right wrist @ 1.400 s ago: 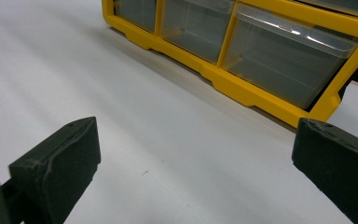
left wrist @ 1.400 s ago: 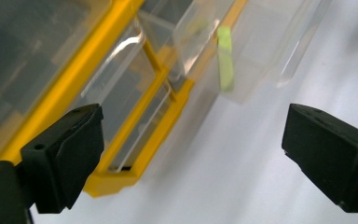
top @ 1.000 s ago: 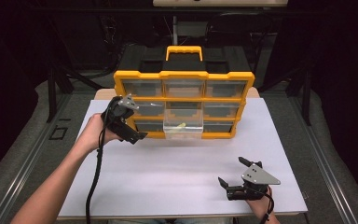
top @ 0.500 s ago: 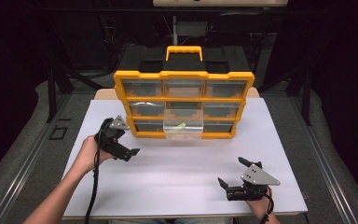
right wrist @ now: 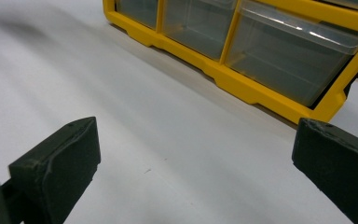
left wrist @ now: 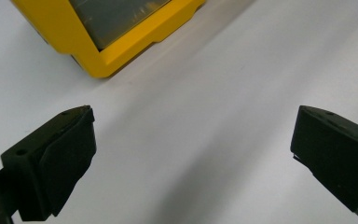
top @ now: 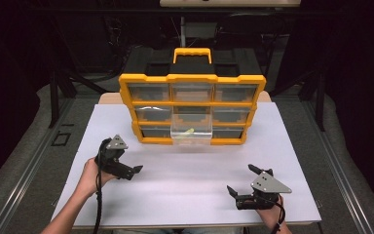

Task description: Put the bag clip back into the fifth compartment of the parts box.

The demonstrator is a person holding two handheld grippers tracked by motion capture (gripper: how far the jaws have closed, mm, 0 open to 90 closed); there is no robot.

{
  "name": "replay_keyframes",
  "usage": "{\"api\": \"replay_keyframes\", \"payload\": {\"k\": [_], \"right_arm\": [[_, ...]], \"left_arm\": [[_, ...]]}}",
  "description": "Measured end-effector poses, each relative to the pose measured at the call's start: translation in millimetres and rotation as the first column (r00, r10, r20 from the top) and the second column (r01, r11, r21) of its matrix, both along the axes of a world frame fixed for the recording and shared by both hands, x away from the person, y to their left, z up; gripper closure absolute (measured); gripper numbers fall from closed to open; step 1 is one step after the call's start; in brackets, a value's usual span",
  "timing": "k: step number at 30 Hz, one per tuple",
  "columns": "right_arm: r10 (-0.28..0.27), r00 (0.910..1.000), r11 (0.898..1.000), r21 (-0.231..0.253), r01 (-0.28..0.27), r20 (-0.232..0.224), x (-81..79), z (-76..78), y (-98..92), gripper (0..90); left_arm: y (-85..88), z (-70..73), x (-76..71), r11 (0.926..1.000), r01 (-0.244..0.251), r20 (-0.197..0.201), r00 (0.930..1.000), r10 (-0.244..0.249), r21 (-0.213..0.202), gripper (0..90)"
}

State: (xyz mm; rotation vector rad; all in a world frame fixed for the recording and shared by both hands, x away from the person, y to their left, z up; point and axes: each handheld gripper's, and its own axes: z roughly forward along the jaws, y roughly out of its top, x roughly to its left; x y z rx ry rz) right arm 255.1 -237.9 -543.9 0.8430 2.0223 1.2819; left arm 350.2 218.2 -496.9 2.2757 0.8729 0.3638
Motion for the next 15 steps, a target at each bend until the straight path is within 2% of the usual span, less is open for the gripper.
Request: {"api": "replay_keyframes", "payload": {"k": [5,8,10,15], "right_arm": [[0.005,1.0000,1.000,-0.003,-0.005,-0.001,0.7,-0.2,1.1,0.4],[0.005,1.0000,1.000,-0.002,-0.005,-0.006,1.0,-0.6,1.5,0.5],[0.003,1.0000,1.000,-0.003,-0.003,-0.007,1.0,-0.4,1.5,0.4],[0.003,1.0000,1.000,-0.007,-0.003,0.004,0.2,0.6,1.2,0.5]], "left_arm": [[4.8,-17.2,-7.9,0.9988,-0.031,-0.006,0.9995,0.031,-0.038,0.2],[5.9,-22.6,-14.5,0.9983,-0.040,0.015,0.9990,0.041,-0.043,0.2],[7.0,-26.2,-18.6,0.9969,-0.047,0.017,0.9987,0.048,-0.063,0.2],[6.2,-34.3,-26.9,0.9967,-0.055,0.023,0.9981,0.057,-0.059,0.2]]}}
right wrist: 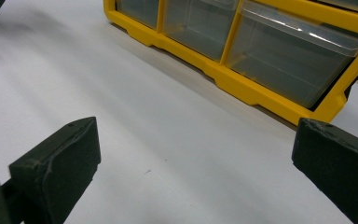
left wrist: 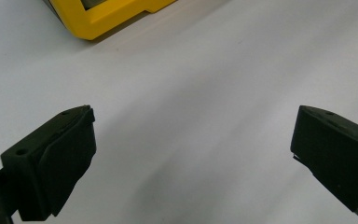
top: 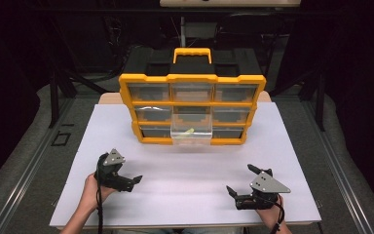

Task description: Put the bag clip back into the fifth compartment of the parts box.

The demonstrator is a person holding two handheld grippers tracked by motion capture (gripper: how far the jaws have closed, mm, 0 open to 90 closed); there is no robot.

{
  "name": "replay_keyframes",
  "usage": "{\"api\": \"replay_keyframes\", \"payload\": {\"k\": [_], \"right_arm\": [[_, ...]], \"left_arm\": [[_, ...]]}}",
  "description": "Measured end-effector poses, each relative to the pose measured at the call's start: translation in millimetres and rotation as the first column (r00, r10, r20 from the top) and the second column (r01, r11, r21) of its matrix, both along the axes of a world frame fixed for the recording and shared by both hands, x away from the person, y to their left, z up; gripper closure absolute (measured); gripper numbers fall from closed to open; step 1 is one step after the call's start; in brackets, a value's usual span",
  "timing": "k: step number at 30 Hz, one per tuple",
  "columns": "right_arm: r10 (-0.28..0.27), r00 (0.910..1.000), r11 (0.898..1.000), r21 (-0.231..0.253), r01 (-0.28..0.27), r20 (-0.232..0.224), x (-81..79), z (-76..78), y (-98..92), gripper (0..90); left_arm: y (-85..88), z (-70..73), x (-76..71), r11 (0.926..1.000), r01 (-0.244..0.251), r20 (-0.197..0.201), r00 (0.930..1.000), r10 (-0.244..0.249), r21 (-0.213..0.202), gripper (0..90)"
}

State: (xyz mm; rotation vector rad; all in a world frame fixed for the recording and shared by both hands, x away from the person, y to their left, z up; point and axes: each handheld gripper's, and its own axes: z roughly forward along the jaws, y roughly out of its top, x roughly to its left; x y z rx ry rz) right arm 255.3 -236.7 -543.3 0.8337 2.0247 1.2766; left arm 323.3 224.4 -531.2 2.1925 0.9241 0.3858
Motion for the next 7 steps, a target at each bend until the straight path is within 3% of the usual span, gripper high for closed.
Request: {"api": "replay_keyframes", "payload": {"k": [7], "right_arm": [[0.000,1.0000,1.000,0.003,0.000,-0.003,1.0,-0.8,-2.2,0.5]], "left_arm": [[2.4,-6.9,-7.1,0.9995,-0.024,0.000,0.9997,0.024,-0.022,0.2]]}}
